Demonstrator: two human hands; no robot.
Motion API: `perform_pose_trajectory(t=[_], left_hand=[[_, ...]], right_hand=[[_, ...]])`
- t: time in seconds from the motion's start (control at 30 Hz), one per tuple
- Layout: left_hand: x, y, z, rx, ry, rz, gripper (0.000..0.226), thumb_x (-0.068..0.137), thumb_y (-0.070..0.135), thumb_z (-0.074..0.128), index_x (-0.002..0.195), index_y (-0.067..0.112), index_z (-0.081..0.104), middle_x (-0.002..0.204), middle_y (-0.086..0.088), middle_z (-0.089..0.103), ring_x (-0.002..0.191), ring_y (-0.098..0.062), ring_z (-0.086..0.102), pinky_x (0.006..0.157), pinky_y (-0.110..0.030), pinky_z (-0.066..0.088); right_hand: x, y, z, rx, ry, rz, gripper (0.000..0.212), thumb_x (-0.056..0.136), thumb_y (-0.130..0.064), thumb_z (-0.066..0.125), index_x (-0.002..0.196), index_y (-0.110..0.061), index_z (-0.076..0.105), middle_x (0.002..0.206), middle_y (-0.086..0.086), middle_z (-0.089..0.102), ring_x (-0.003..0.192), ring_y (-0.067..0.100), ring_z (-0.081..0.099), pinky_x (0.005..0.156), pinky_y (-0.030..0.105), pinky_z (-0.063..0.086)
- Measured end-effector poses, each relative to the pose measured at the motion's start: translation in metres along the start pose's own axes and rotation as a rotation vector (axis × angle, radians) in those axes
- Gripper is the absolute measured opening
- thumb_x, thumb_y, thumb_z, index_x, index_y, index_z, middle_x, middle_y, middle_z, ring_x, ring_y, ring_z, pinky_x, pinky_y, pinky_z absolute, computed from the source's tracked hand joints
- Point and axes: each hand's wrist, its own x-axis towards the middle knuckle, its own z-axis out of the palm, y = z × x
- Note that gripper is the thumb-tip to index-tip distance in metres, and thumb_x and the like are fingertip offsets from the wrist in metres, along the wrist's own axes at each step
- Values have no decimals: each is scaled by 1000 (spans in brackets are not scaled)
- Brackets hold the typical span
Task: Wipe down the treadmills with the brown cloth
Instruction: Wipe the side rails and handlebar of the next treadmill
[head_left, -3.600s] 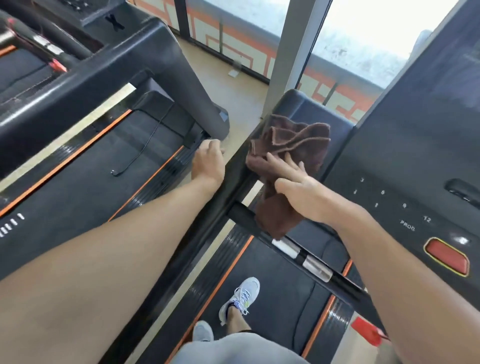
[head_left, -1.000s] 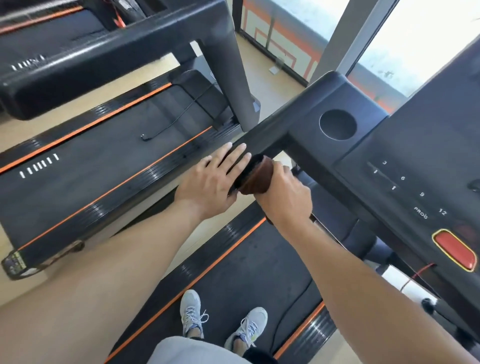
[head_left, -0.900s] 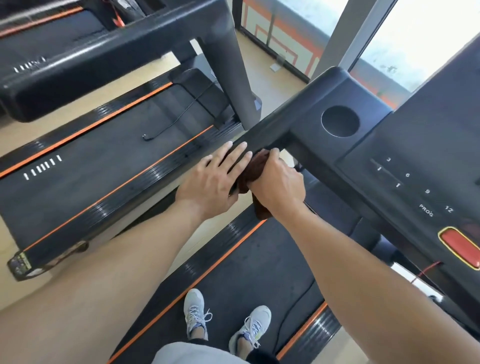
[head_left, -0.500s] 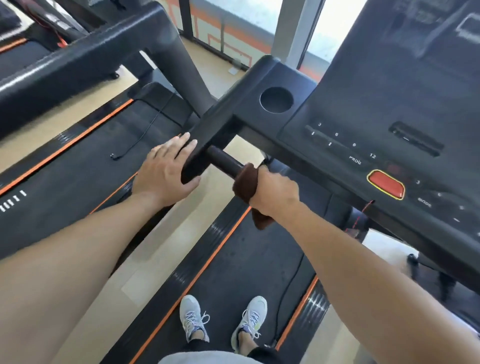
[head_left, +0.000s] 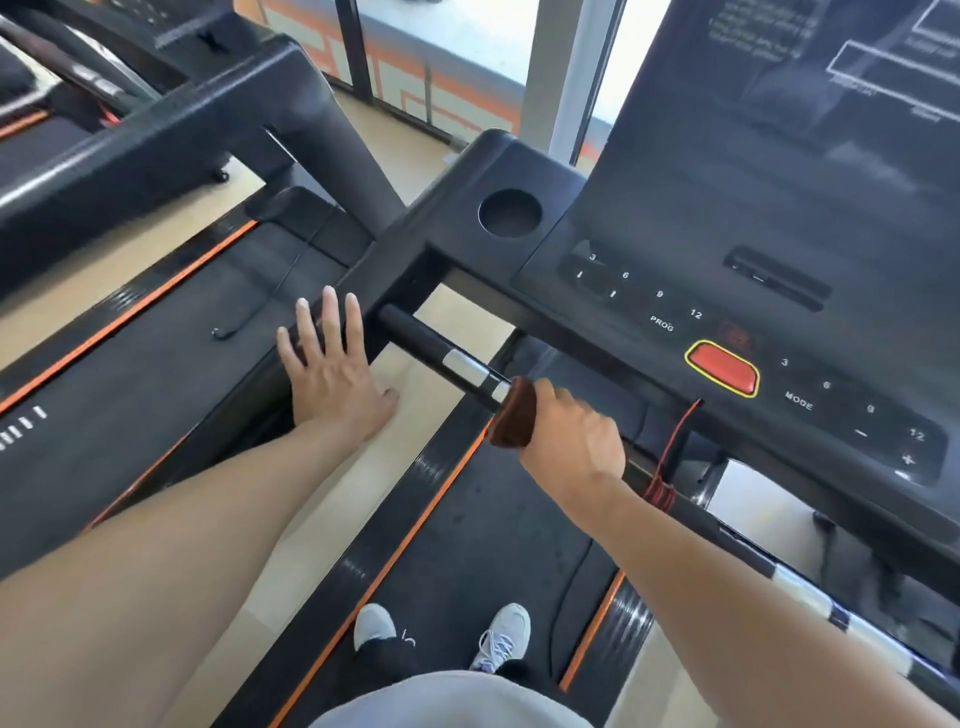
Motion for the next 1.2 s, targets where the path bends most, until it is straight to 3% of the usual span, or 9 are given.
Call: perform_pose_trajectory(t=[0.17, 0.3, 0.47, 0.57, 0.7, 0.83, 0.97, 1.1, 1.2], left_hand=[[-1, -1, 0, 9, -13, 16, 131, 76, 67, 65, 159, 9, -18, 169, -16, -15, 155, -44, -8, 123, -62, 7], [-4, -2, 0, -143, 66, 17, 112, 79, 46, 68, 163, 11, 3, 171, -14, 3, 157, -38, 2, 124, -59, 6], [-4, -2, -4, -522, 183, -62, 75, 82, 23, 60, 154, 15, 38, 167, -5, 27, 157, -26, 14, 127, -51, 6], [-1, 1, -16, -833, 228, -122, 65, 85, 26, 49, 149, 14, 45, 162, -1, 36, 157, -21, 15, 127, -50, 4], [10, 17, -37, -1092, 131, 23, 59, 88, 10, 61, 146, 15, 48, 160, 2, 34, 157, -16, 6, 128, -41, -2], [34, 40, -46, -966, 46, 305, 44, 92, 33, 63, 132, 15, 61, 144, 6, 53, 154, -22, 18, 128, -48, 2], [37, 92, -53, -524, -333, 573, 84, 83, 86, 17, 111, 30, 74, 135, 5, 63, 150, -21, 30, 126, -46, -4], [25, 140, -64, -50, -582, 741, 123, 66, 83, -25, 142, 33, 58, 132, -11, 65, 131, -29, 54, 122, -60, 4], [18, 161, -74, -136, -779, 710, 92, 87, 84, -3, 152, 37, 43, 150, -9, 54, 141, -30, 45, 119, -57, 13]], right_hand=[[26, -29, -4, 34, -37, -73, 46, 86, -25, 70, 124, -20, 45, 112, 1, 65, 95, 28, 69, 65, 34, 41], [66, -77, -7, 107, 7, -154, 42, 84, -22, 65, 123, -18, 48, 103, 3, 67, 84, 31, 69, 64, 36, 40], [97, -108, -9, 178, -4, -181, 46, 80, -31, 67, 123, -21, 50, 97, 1, 70, 78, 31, 68, 67, 37, 50], [97, -107, -7, 190, -26, -175, 54, 83, -36, 67, 132, -25, 47, 104, 1, 70, 85, 33, 69, 70, 38, 50], [75, -87, -4, 198, 10, -107, 70, 85, -39, 70, 146, -34, 38, 114, -2, 67, 93, 29, 68, 69, 36, 43], [26, -34, 11, 58, 48, 51, 72, 77, -32, 80, 139, -33, 44, 110, -3, 68, 95, 28, 71, 72, 37, 50], [-34, 17, 16, -89, 143, 173, 84, 59, -28, 92, 135, -27, 54, 104, -3, 67, 96, 25, 69, 82, 38, 53], [-59, 20, 13, 96, 245, 105, 85, 64, -13, 83, 144, -18, 56, 137, 3, 63, 129, 28, 57, 115, 42, 40], [-79, 15, 17, 273, 364, 114, 68, 72, -14, 59, 140, -18, 62, 148, 3, 59, 146, 25, 45, 125, 44, 26]])
